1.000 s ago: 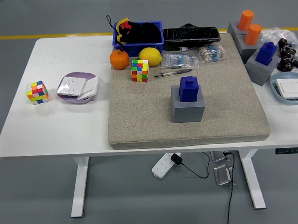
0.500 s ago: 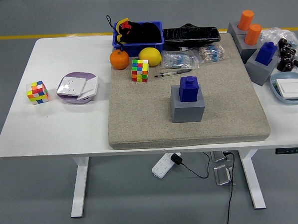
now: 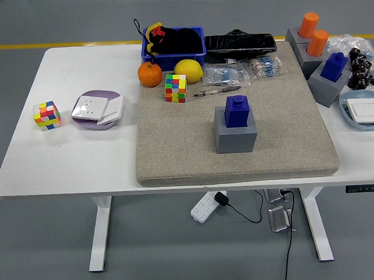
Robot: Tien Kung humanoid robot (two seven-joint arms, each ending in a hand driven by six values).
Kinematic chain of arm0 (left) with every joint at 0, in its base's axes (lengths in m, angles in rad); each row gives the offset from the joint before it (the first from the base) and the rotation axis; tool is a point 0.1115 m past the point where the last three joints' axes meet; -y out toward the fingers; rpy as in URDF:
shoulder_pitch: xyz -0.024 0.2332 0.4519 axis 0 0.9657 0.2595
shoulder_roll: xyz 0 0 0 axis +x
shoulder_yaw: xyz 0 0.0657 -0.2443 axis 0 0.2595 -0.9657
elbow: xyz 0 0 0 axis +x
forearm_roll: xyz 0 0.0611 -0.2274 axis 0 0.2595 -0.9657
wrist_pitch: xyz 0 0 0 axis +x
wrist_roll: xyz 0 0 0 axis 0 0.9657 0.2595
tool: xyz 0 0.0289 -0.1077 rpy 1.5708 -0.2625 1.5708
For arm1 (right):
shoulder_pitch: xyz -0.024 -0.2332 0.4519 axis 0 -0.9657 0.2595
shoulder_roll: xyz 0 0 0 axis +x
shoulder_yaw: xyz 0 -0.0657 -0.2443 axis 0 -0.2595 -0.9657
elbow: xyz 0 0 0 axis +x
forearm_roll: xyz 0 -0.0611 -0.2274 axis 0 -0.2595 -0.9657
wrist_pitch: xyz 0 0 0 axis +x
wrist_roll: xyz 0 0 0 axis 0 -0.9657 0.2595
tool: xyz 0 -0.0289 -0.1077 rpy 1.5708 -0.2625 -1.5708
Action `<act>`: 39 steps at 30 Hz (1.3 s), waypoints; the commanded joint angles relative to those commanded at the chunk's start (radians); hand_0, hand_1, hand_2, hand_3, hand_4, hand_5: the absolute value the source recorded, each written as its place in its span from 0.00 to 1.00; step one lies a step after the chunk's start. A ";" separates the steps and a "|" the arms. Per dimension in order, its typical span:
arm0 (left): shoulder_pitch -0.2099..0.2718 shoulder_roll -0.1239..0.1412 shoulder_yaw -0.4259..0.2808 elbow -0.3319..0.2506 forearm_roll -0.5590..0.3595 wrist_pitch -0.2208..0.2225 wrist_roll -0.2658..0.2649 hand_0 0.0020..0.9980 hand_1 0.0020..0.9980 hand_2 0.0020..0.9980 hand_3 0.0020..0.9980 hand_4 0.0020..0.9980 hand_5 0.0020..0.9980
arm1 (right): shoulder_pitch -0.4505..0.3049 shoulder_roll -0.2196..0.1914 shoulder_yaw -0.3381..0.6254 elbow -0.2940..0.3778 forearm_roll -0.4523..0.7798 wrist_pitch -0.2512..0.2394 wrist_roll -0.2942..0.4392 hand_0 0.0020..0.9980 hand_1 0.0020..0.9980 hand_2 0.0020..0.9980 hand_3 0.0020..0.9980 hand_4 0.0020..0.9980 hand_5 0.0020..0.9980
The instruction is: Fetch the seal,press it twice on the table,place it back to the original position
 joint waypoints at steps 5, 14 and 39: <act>0.001 0.004 0.003 -0.001 0.001 0.000 0.000 0.82 0.81 0.78 0.82 0.74 0.42 | -0.006 0.000 0.000 0.004 -0.002 -0.001 -0.004 0.83 0.73 0.73 0.73 0.96 0.35; -0.001 0.008 0.015 -0.001 -0.003 -0.001 0.000 0.82 0.81 0.78 0.82 0.73 0.42 | -0.010 0.002 -0.002 0.010 -0.003 0.000 -0.011 0.83 0.73 0.73 0.74 0.96 0.35; 0.000 0.012 0.022 -0.002 -0.001 0.001 0.002 0.82 0.81 0.78 0.82 0.73 0.42 | -0.020 0.005 -0.021 0.027 -0.009 0.002 -0.022 0.83 0.73 0.72 0.73 0.95 0.34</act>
